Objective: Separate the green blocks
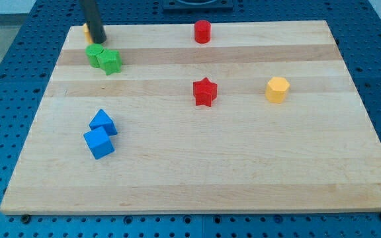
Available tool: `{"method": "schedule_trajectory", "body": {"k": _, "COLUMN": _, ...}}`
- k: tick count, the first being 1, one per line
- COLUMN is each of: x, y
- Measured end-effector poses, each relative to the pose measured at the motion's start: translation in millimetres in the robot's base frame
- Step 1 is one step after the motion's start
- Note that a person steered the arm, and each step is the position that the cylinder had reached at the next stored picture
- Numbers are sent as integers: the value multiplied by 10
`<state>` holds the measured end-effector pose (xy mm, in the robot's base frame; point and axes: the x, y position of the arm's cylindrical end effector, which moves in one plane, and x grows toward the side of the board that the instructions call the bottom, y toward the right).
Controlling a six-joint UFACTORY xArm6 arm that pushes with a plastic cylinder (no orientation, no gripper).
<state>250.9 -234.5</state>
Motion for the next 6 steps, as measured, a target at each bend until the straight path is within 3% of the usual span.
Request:
{"method": "schedule_trajectory", "body": {"k": 1, "x": 486, "y": -37}}
{"method": "schedule_trajectory", "body": {"k": 2, "x": 628, "y": -309}}
{"method": "schedule_trajectory", "body": {"k": 3, "x": 1001, "y": 232}}
{"method": "schedule_trajectory", "body": {"k": 4, "x": 935, "y": 1191}}
{"method": "schedule_trajectory", "body": {"k": 5, "x": 541, "y": 1104}}
{"method": "schedule_trajectory", "body": {"k": 6, "x": 466, "y": 924}}
